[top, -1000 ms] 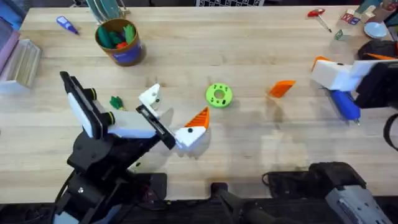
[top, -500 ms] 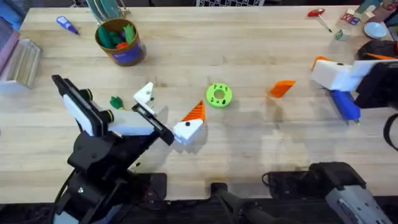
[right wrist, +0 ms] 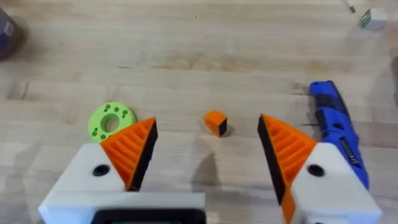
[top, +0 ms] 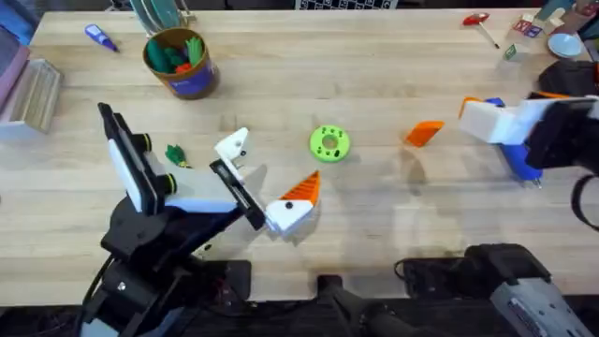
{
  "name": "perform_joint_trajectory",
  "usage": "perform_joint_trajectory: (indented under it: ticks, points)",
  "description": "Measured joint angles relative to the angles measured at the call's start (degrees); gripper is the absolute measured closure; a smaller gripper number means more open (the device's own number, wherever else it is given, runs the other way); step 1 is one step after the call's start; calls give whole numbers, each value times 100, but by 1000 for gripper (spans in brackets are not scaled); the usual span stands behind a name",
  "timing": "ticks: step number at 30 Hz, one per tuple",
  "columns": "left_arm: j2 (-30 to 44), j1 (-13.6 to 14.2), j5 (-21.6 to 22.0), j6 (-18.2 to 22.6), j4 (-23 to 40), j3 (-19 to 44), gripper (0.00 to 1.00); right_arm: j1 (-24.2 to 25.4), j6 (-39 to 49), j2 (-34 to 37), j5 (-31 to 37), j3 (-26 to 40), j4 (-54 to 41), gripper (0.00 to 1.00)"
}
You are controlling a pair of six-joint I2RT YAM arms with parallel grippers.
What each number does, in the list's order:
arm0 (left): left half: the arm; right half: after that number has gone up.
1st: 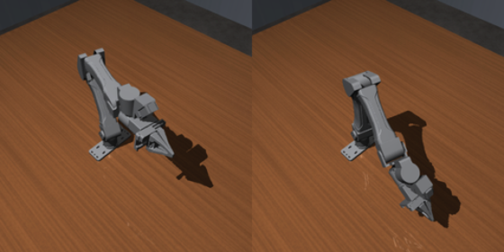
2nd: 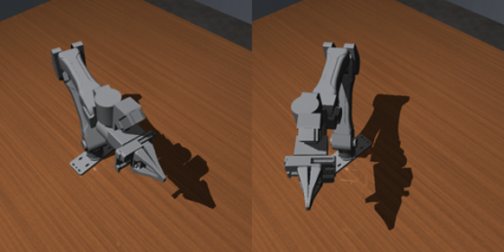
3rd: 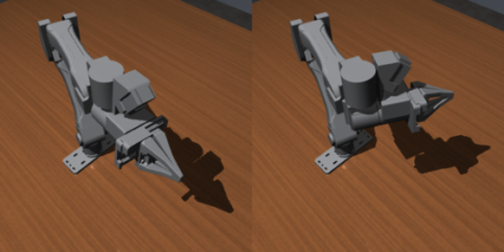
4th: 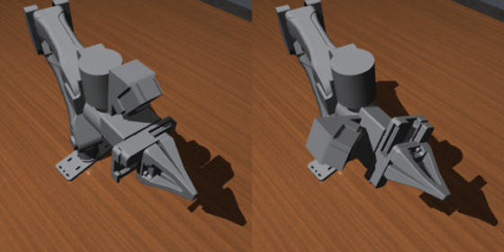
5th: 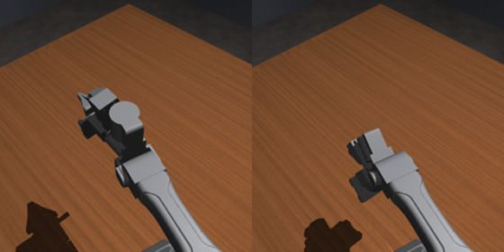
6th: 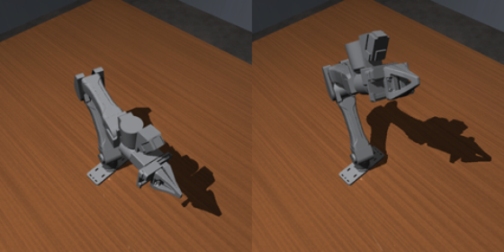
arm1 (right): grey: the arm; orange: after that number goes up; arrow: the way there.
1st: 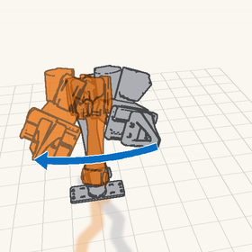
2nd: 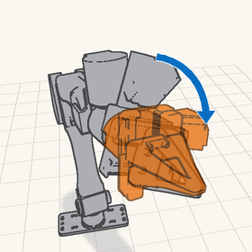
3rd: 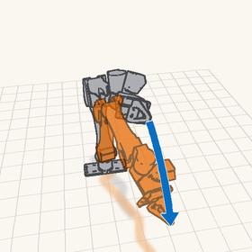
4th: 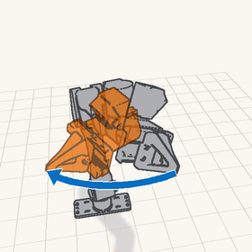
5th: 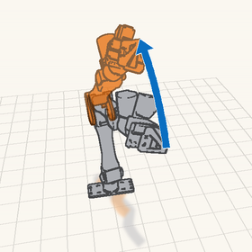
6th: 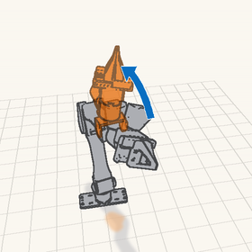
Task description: Pick up the gripper from the table and insert it into the empty holder that is missing its gripper. Then pick up a screw, insert it into the mounting hole, and use the screwdriver to tighten it. Finally, clean up the table by picking up the vegetable and placing it into the bucket.
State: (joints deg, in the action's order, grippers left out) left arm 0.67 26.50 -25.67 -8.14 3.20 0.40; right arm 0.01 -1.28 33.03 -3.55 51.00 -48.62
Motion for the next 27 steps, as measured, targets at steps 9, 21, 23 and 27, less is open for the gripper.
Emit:
perform_joint_trajectory:
  ticks: [9,21,23,27]
  points:
    - [1,0,-272,66,-2,0,15,-11,179,1975,-358,295,42,9]
    - [2,0,-326,66,-2,2,14,-236,1784,3463,218,565,-73,9]
    - [0,0,-326,66,0,2,14,-275,2235,3639,338,577,-90,10]
    - [2,0,-327,68,-2,2,15,-289,2788,3997,530,579,-87,12]
